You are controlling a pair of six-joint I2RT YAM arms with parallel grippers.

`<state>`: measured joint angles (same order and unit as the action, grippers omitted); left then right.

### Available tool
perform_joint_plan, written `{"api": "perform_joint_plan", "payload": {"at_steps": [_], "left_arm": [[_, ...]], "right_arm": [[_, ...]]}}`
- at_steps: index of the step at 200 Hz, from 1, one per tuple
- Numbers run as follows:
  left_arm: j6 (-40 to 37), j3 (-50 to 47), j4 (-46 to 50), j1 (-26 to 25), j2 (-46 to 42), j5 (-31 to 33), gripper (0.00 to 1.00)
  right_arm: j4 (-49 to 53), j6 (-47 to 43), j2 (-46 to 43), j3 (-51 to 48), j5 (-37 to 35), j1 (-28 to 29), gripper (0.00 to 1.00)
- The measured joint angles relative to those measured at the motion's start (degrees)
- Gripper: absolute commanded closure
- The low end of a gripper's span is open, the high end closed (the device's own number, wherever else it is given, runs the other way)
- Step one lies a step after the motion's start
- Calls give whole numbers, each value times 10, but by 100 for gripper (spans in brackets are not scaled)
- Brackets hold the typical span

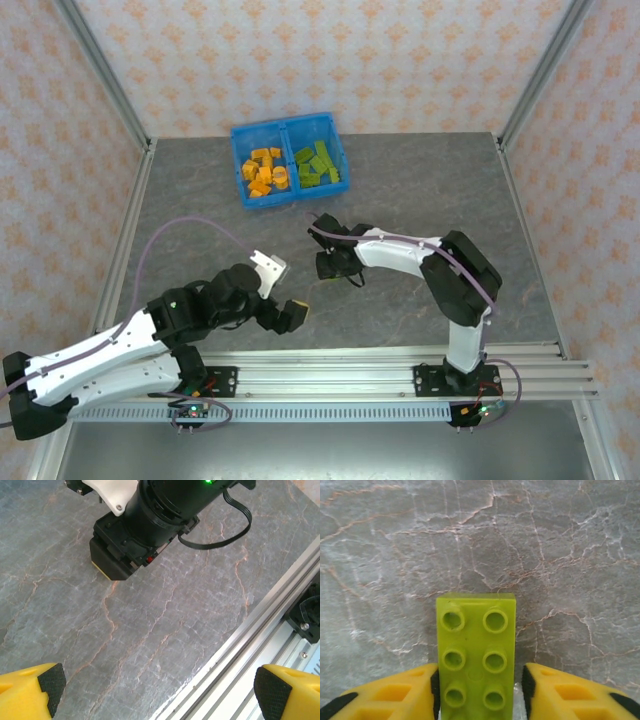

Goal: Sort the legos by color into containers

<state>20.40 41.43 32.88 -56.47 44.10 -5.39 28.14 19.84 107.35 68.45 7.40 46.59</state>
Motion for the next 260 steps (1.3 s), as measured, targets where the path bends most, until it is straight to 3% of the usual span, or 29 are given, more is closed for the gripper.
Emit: {"api": "perform_joint_plan", "payload": {"at_steps": [47,85,133,176,220,260], "left_arm": [[18,-23,8,-12,-24,14,0],[16,-23,6,-12,-46,17,0],[5,-23,-4,-12,-70,54,0],[8,-23,-3,-12,-102,124,0],[28,-23,1,-12,-109,165,0],[59,-23,15,-12,-110,227,0]], "right_arm": [[-2,6,4,2,-13,2,66],[8,2,-35,13,-33,1,67],[14,-31,-45,194,-50,-26,66],[8,-49,112,439,-62,-93,66],[82,-49,380,761,-62,-143,63],[134,-50,449,801,-58,-143,49]]}}
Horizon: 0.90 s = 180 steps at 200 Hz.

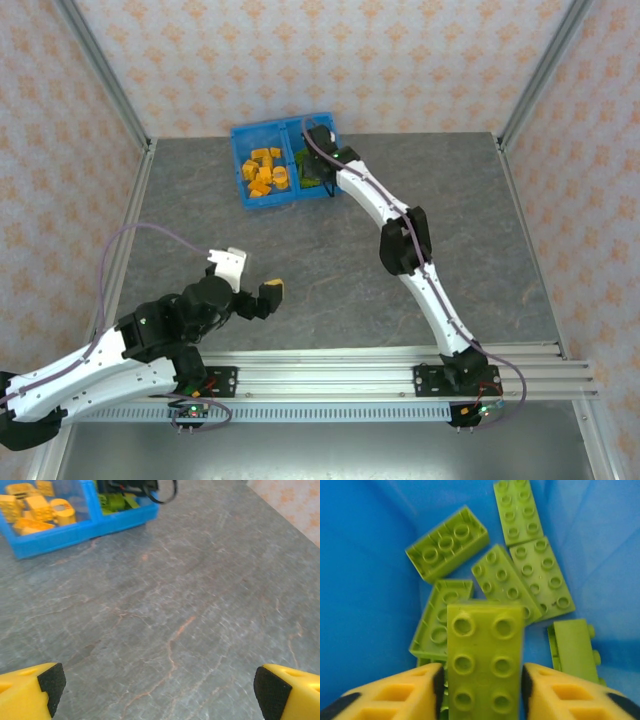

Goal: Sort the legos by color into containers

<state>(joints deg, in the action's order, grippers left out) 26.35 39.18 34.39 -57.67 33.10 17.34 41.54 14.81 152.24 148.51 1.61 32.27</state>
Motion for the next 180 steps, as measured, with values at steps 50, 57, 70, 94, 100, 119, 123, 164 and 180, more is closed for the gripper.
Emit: {"api": "perform_joint_plan", "payload": {"at_steps": [50,57,70,94,100,119,123,164,180], "left_arm": [[41,-12,11,0,-5,174,0],[37,-23,2,1,-9,209,0],[18,-50,-30,13,-17,263,0],[-39,-106,-110,97,-30,309,0],[-53,-119,-133,132,-32,309,0],[-88,-153,-203,231,-33,289,0],[-97,-161,-220,252,-32,280,0],[-180,-221,-369,383,38,204,0],[-195,-237,-415,426,74,155,0]], "right_arm": [[14,1,-30,-4,20,3,46],[15,1,-45,-15,24,3,45],[12,1,-94,-63,30,3,44],[-41,-2,-261,-264,32,3,37],[-59,-3,-320,-330,29,3,34],[-125,-7,-492,-511,11,3,26],[-141,-10,-527,-550,9,3,24],[-281,-13,-886,-942,-144,4,4],[-325,-30,-964,-1063,-240,1,1]]}}
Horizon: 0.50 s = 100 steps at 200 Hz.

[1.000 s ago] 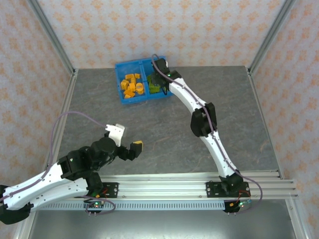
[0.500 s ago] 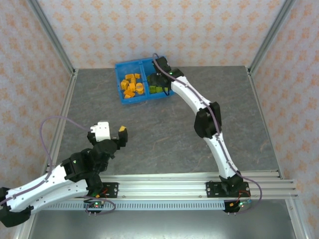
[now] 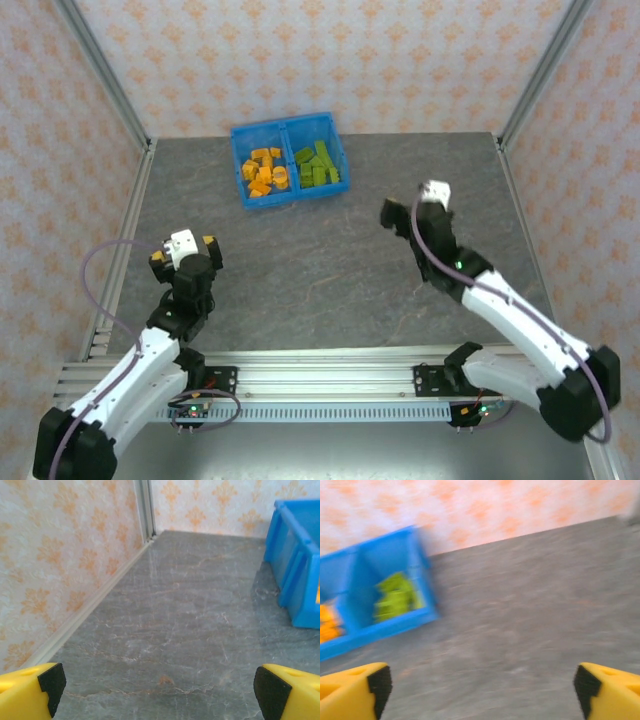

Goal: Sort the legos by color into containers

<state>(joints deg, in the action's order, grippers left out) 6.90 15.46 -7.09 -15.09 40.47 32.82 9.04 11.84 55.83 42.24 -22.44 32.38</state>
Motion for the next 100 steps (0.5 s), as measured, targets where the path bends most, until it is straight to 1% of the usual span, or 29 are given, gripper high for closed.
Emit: {"api": "perform_joint_plan", "payload": {"at_steps": [12,23,38,51,65,73,83,100], "left_arm": [[-8,-10,-33,27,23,-28,0],[-14,-14,-65,43,52,-46,0],[-26,-13,-110,58,103,-71,0],[-37,-7,-136,67,151,-91,0],[-45,6,-171,75,211,-116,0],[-46,15,-193,81,243,-129,0],[-47,27,-219,92,281,-146,0],[-49,54,-258,113,353,-177,0]], "right_arm": [[-35,-26,-23,-71,-63,-12,1],[-78,-57,-17,-121,-99,-37,1],[-122,-83,21,-159,-117,-103,1],[-162,-93,72,-167,-114,-167,1],[-253,-106,137,-179,-101,-223,1],[-292,-110,175,-182,-90,-243,1],[-311,-111,212,-177,-70,-262,1],[-390,-110,268,-178,-5,-288,0]]}}
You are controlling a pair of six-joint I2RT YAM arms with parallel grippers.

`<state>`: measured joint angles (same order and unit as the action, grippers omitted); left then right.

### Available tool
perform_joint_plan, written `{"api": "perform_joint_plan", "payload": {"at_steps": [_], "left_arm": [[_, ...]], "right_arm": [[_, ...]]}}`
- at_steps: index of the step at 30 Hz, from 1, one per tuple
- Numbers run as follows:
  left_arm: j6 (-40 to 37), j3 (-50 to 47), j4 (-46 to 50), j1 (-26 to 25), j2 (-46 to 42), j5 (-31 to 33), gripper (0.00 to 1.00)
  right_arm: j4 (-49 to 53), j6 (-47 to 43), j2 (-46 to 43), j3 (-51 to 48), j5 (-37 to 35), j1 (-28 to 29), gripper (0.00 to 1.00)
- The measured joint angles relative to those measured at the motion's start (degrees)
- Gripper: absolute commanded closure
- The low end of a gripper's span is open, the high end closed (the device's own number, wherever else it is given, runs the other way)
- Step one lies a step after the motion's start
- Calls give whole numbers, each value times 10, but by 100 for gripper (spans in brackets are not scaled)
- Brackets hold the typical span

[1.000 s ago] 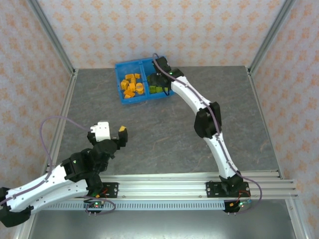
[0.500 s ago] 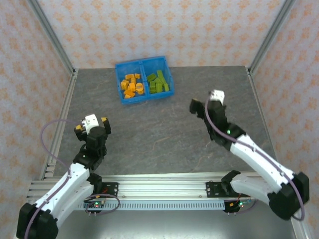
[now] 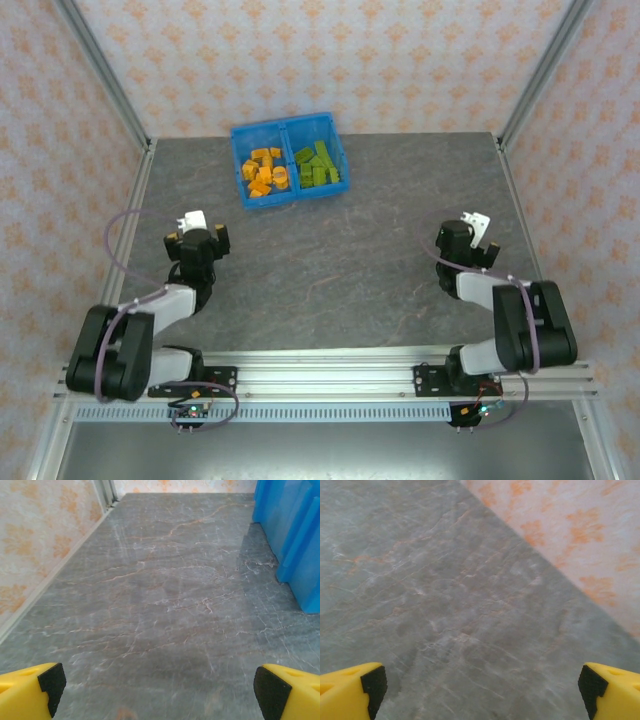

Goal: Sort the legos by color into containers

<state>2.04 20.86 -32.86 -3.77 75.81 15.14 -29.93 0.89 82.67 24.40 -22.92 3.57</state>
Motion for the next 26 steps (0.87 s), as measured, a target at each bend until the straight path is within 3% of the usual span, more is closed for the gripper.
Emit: {"api": "perform_joint_plan", "payload": {"at_steps": [4,9,26], "left_arm": [[-5,17,-60,25,91,-63,0],[-13,19,-66,26,105,-115,0],[-21,23,-77,26,105,-133,0]], "right_arm": [[-82,-10,50,-10,76,-7,1],[-125,-12,51,-11,112,-7,1],[-137,-17,50,-11,136,-7,1]]}}
